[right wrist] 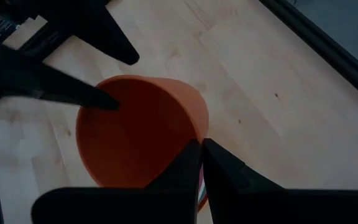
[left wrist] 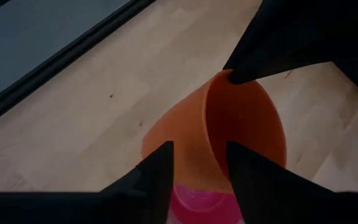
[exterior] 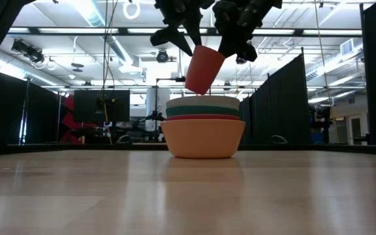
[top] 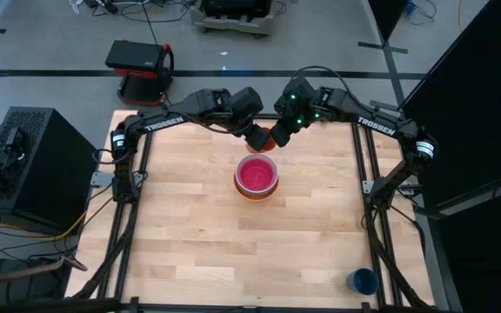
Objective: Nest bowls inside each other
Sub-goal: Move the orange cup to the left of the stacked bowls
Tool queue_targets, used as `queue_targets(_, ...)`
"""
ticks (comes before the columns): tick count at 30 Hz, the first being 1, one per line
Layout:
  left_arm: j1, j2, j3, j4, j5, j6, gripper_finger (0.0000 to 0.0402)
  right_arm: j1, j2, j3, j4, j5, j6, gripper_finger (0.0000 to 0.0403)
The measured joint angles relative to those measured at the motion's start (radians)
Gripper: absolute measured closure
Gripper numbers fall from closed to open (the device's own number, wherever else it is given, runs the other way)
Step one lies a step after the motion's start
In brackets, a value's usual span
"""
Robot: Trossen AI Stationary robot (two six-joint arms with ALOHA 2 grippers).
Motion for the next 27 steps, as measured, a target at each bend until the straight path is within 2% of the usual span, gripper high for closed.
queue_targets(2, 0.0, 0.0, 0.0, 0.0, 0.001, 0.005, 0.0312, 0.0, 0.0, 0.0, 0.0, 0.0, -0.001, 0.0403)
queue_targets(18, 0.007, 0.0, 0.0, -0.001, 0.023, 0.05, 0.0398, 0.006, 0.0, 0.0, 0.001, 0.0, -0.007, 0.0403)
queue_targets(27, 0.007, -0.001, 0.0, -0.001, 0.026, 0.054, 0.0402, 0.006, 0.0, 0.0, 0.006, 0.0, -0.008, 0.0403)
